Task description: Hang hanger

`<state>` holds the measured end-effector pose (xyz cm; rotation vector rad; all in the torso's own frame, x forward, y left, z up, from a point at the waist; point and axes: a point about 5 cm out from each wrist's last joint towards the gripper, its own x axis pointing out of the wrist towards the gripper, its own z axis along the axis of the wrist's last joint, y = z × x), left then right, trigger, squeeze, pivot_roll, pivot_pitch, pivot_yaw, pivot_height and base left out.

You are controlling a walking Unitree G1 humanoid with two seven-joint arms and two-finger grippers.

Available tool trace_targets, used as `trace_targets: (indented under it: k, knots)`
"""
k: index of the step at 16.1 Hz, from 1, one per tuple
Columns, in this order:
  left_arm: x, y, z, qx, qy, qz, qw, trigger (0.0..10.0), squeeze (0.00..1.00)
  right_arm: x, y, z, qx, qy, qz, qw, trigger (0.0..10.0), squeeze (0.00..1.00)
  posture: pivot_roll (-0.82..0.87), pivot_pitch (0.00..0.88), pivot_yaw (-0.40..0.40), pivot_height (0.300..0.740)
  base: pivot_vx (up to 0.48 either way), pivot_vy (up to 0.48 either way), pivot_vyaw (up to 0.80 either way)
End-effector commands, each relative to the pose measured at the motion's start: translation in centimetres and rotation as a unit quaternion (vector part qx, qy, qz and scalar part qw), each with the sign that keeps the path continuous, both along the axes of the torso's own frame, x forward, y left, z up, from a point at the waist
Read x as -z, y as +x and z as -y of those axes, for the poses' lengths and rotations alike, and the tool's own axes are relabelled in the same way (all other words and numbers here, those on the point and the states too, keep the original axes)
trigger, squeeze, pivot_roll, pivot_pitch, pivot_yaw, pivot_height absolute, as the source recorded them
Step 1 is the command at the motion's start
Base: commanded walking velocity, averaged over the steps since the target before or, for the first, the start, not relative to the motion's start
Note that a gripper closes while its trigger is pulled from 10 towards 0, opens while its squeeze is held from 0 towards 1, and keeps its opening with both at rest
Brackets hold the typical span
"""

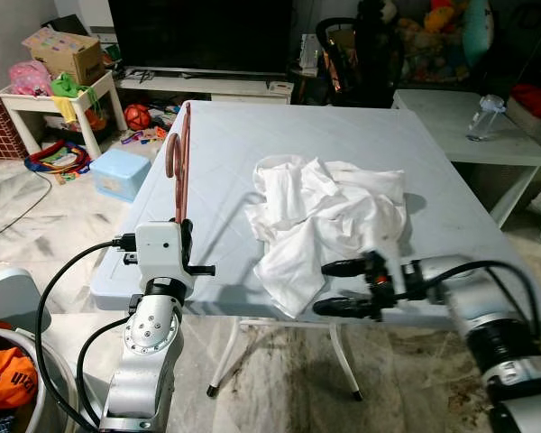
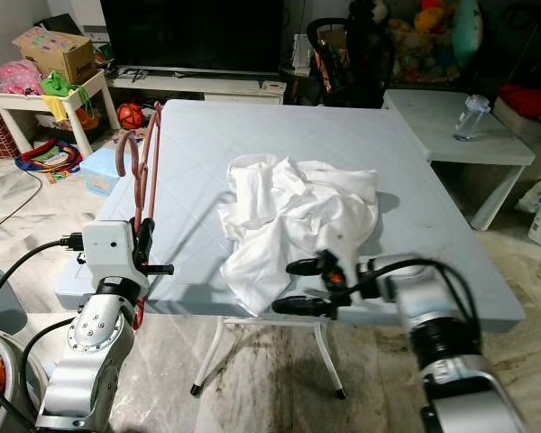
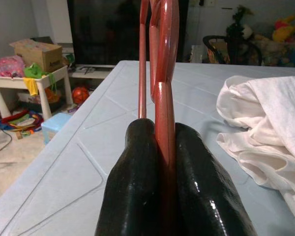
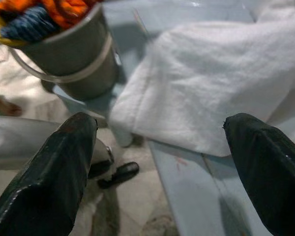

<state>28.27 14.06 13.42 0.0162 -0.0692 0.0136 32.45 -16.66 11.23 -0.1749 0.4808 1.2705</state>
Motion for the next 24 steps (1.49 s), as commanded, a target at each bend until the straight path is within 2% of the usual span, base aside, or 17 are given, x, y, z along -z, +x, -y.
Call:
trace_targets:
  k: [1,4,6,7,9,11,13,14,15,16,17,18,19,20,21,22,24]
  knots:
    - [-0.6,0.1,0.2,0.002,-0.002,0.010,1.000,10.0,0.00,0.1,0.3,-0.1,0.007,-0.020,0.004,1.000,10.0,0.00,0.16,0.003,-0.054,0.740,0.000,0.000,0.00]
    - [-0.5,0.0,0.5,0.001,-0.006,0.009,1.000,10.0,0.00,0.7,0.8,-1.0,0.022,-0.056,0.017,0.998,10.0,0.00,0.15,0.006,-0.060,0.740,0.000,0.000,0.00]
    - [-0.5,-0.1,0.5,0.002,-0.007,0.009,1.000,10.0,0.00,0.5,1.9,-1.4,0.066,-0.064,0.034,0.995,10.0,0.00,0.15,0.006,-0.061,0.740,0.000,0.000,0.00]
    - [-0.5,0.0,0.5,0.002,-0.006,0.009,1.000,10.0,0.00,0.5,2.6,-1.8,0.105,-0.073,0.045,0.991,10.0,0.00,0.15,0.004,-0.060,0.740,0.000,0.000,0.00]
    - [-0.5,0.0,0.4,0.001,-0.006,0.010,1.000,10.0,0.00,0.6,3.1,-2.1,0.137,-0.095,0.057,0.984,10.0,0.00,0.15,0.004,-0.061,0.740,0.000,0.000,0.00]
    - [-0.5,0.0,0.6,0.003,-0.007,0.009,1.000,10.0,0.00,0.7,4.0,-3.2,0.187,-0.101,0.068,0.975,10.0,0.00,0.15,0.002,-0.063,0.740,0.000,0.000,0.00]
    - [-0.4,-0.1,0.6,0.002,-0.007,0.008,1.000,10.0,0.00,0.8,4.7,-4.5,0.254,-0.105,0.077,0.958,10.0,0.00,0.16,0.003,-0.068,0.740,0.000,0.000,0.00]
    - [-0.4,-0.1,0.6,0.002,-0.007,0.008,1.000,10.0,0.00,0.8,4.8,-4.8,0.264,-0.107,0.078,0.955,10.0,0.00,0.16,0.003,-0.068,0.740,0.000,0.000,0.00]
    - [-0.4,0.0,0.6,0.000,-0.007,0.008,1.000,10.0,0.00,0.9,5.0,-5.5,0.288,-0.123,0.097,0.945,10.0,0.00,0.17,0.004,-0.076,0.740,0.000,0.000,0.00]
    - [-0.5,0.0,0.5,-0.002,-0.007,0.009,1.000,10.0,0.00,0.1,5.6,-6.8,0.341,-0.100,0.118,0.927,10.0,0.00,0.18,0.006,-0.080,0.740,0.000,0.000,0.00]
    - [-0.5,-0.1,0.5,-0.003,-0.007,0.009,1.000,10.0,0.00,-0.9,6.2,-7.2,0.380,-0.075,0.140,0.911,10.0,0.00,0.18,0.006,-0.081,0.740,0.000,0.000,0.00]
    - [-0.5,-0.1,0.5,-0.003,-0.007,0.008,1.000,10.0,0.00,-1.6,6.7,-7.2,0.451,-0.030,0.119,0.884,10.0,0.00,0.18,0.005,-0.081,0.740,0.000,0.000,0.00]
    - [-0.4,-0.1,0.5,-0.003,-0.007,0.008,1.000,10.0,0.00,-1.7,6.8,-7.2,0.468,-0.024,0.113,0.876,10.0,0.00,0.18,0.004,-0.080,0.740,0.000,0.000,0.00]
    - [-0.4,0.0,0.8,-0.001,-0.009,0.008,1.000,10.0,0.00,-3.1,7.4,-6.8,0.550,0.041,0.108,0.827,10.0,0.00,0.19,0.003,-0.082,0.740,0.000,0.000,0.00]
    - [-0.5,0.0,1.0,0.000,-0.009,0.009,1.000,10.0,0.00,-3.6,7.6,-6.5,0.581,0.075,0.097,0.804,10.0,0.00,0.19,0.003,-0.083,0.740,0.000,0.000,0.00]
    - [-0.7,0.1,0.9,-0.001,-0.010,0.012,1.000,10.0,0.00,-3.9,7.7,-6.7,0.581,0.071,0.112,0.803,10.0,0.00,0.20,0.002,-0.087,0.740,0.000,0.000,0.00]
    - [-0.5,-0.1,0.7,-0.004,-0.011,0.010,1.000,10.0,0.00,-3.6,7.4,-7.6,0.515,0.047,0.150,0.843,10.0,0.00,0.19,0.007,-0.094,0.740,0.000,0.000,0.00]
